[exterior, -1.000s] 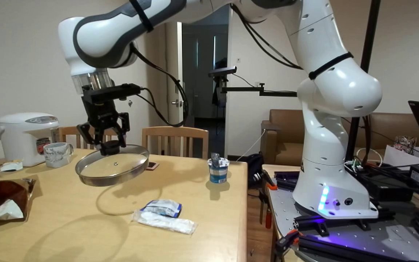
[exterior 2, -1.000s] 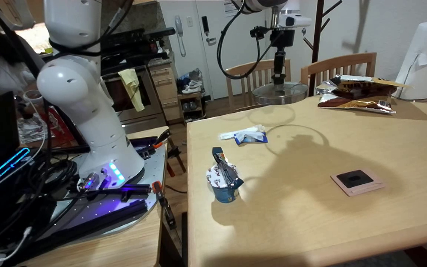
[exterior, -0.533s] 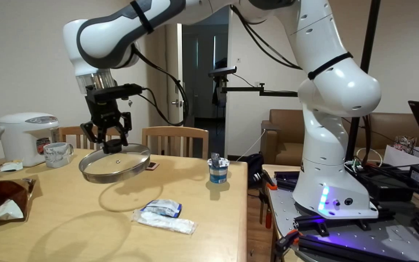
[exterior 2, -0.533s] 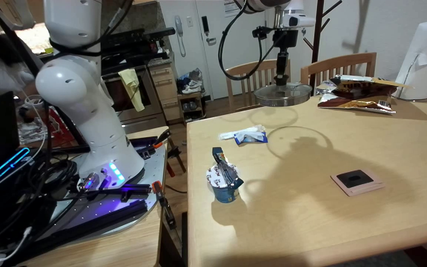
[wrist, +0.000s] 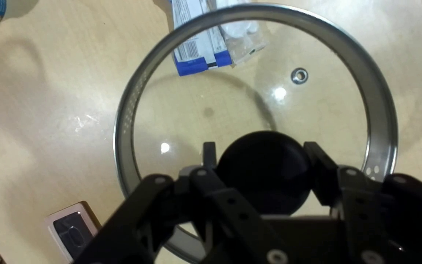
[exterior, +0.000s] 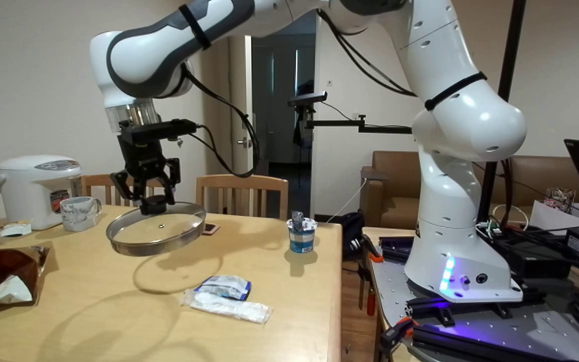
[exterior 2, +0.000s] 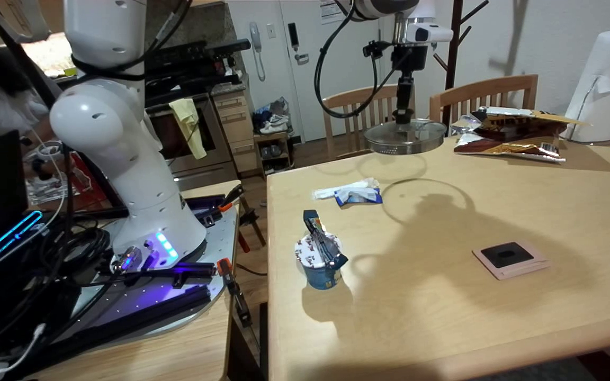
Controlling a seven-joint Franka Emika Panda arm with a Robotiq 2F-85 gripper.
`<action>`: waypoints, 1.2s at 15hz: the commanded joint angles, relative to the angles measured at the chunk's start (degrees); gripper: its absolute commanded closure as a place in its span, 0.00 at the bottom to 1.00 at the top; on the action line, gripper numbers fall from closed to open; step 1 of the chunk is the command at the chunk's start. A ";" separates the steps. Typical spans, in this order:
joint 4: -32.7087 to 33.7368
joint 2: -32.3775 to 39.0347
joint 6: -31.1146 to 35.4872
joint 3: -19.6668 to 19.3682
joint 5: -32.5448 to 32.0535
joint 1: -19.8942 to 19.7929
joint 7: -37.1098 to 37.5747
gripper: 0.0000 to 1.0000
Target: Remove the lid from the top of the white and blue objects on the table
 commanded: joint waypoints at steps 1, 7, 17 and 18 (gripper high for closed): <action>-0.20 0.23 2.58 1.01 1.77 -1.16 -2.91 0.65; -2.14 2.51 9.60 1.17 3.39 -1.26 -4.47 0.65; -1.07 10.95 14.09 -0.22 5.17 -1.47 -3.07 0.65; -0.85 11.51 14.16 -0.28 5.30 -1.59 -3.17 0.65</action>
